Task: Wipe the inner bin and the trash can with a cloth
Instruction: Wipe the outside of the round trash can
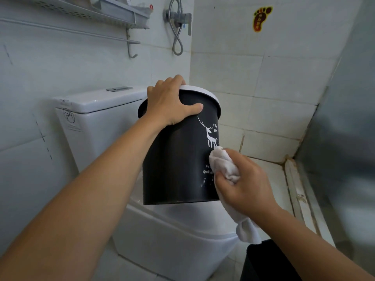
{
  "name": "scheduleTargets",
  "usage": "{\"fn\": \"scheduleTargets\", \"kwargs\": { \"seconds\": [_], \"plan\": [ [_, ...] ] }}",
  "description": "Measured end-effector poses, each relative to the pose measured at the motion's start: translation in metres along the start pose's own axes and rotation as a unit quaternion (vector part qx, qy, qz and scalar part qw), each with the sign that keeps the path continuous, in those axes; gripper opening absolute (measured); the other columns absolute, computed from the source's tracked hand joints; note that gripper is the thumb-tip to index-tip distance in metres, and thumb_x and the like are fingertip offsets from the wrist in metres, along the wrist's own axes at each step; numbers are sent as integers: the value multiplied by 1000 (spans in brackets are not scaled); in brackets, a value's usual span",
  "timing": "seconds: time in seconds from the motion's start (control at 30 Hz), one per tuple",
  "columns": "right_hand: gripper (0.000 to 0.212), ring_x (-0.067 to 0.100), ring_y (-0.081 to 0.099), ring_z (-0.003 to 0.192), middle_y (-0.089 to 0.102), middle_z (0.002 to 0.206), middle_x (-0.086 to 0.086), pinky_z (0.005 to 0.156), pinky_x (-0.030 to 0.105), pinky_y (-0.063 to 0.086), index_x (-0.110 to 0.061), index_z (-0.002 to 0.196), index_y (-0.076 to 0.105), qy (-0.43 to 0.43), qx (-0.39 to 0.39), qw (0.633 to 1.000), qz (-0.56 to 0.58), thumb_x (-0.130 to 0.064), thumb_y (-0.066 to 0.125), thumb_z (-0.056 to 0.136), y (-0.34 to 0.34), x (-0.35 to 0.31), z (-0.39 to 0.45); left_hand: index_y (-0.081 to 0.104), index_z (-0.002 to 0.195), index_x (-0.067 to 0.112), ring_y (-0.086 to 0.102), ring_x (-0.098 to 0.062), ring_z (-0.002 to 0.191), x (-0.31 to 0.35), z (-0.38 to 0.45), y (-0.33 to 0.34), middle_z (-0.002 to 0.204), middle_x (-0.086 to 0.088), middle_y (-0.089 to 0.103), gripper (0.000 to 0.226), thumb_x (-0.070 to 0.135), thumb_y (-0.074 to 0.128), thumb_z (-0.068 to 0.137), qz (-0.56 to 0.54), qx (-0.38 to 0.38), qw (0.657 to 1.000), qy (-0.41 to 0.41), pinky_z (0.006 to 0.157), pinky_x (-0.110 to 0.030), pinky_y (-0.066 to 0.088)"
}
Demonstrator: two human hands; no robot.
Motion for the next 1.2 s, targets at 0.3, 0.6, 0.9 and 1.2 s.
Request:
{"fn": "scheduleTargets", "kwargs": {
  "seconds": [0.3,0.6,0.9,1.2],
  "plan": [
    [43,12,61,77,63,91,-12,62,33,53,-41,124,64,-142,-62,988,-4,-36,72,83,7,-50,-23,51,112,26,51,-26,108,-23,-3,-8,109,5,58,65,74,67,71,8,27,999,-37,98,-45,37],
    [27,11,62,73,66,81,-12,62,37,53,-36,106,65,16,-53,998,9,-41,61,80,-1,-2,-4,50,115,24,52,-29,107,-16,-4,-8,106,4,54,69,75,66,71,59,32,996,-50,94,-45,35],
    [28,12,63,75,67,84,-11,64,35,53,-39,110,65,-28,-72,997,-21,-42,64,83,1,-6,0,52,114,22,52,-31,109,-22,-8,-13,105,5,52,70,74,65,70,73,41,995,-61,95,-47,36],
    [23,12,59,72,62,78,-11,61,35,50,-44,97,58,-33,-102,994,36,-32,61,79,3,-5,-4,50,113,23,52,-30,108,-26,-8,-13,108,3,56,68,73,67,71,55,46,995,-68,96,-47,35]
  ]
}}
Point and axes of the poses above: each hand's wrist, its own z-axis towards the middle knuckle, its own y-axis out of the palm, x = y × z, the point moved 9 cm from there along z, towards the middle knuckle
